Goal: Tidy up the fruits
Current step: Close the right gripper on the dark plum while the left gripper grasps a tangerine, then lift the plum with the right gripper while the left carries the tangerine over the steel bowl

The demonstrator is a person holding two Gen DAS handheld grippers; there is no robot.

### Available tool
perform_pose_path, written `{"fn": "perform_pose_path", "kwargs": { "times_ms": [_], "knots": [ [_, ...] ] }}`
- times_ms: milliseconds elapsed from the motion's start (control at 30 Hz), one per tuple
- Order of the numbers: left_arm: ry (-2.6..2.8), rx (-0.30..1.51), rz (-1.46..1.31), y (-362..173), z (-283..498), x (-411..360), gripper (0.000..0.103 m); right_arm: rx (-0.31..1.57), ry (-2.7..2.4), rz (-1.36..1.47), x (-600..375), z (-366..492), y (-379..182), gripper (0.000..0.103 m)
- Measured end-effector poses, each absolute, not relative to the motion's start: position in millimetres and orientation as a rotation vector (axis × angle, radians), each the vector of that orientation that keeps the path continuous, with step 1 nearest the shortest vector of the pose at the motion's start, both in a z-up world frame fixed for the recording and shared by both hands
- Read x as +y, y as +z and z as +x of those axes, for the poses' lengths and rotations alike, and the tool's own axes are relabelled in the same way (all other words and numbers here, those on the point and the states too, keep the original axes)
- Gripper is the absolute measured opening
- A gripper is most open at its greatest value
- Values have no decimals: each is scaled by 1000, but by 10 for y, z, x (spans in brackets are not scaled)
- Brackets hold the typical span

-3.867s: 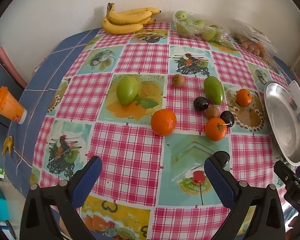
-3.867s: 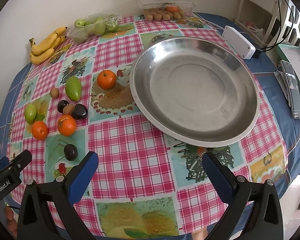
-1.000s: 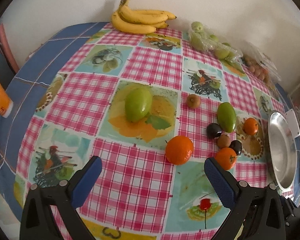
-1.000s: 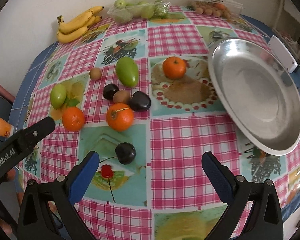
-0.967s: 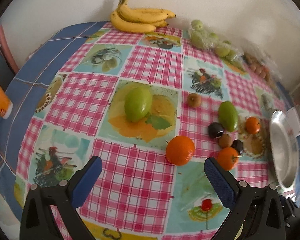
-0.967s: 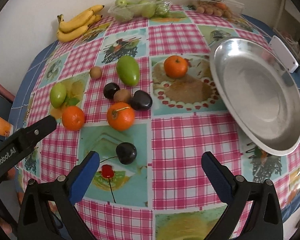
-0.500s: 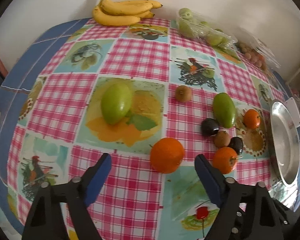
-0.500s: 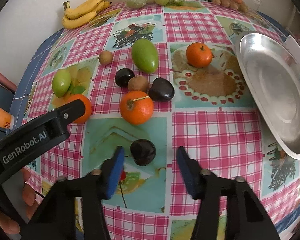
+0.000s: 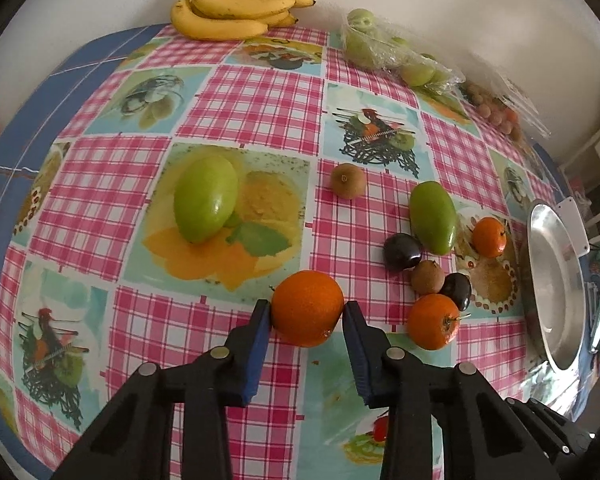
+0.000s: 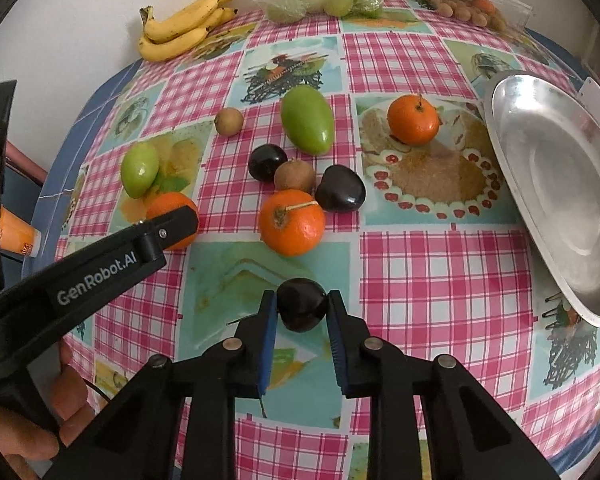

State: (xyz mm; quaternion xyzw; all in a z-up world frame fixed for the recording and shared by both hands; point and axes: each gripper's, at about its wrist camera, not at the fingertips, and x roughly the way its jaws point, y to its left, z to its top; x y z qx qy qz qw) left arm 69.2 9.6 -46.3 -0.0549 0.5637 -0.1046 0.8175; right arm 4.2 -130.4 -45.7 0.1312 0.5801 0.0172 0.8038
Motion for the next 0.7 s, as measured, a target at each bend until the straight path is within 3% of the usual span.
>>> {"fn": "perform_pose_path", "kwargs": {
  "times_ms": [700],
  "knots": [
    [-197, 1128, -140, 156, 746, 20, 39, 1130, -27, 282, -1495, 162, 188, 26]
  ]
}}
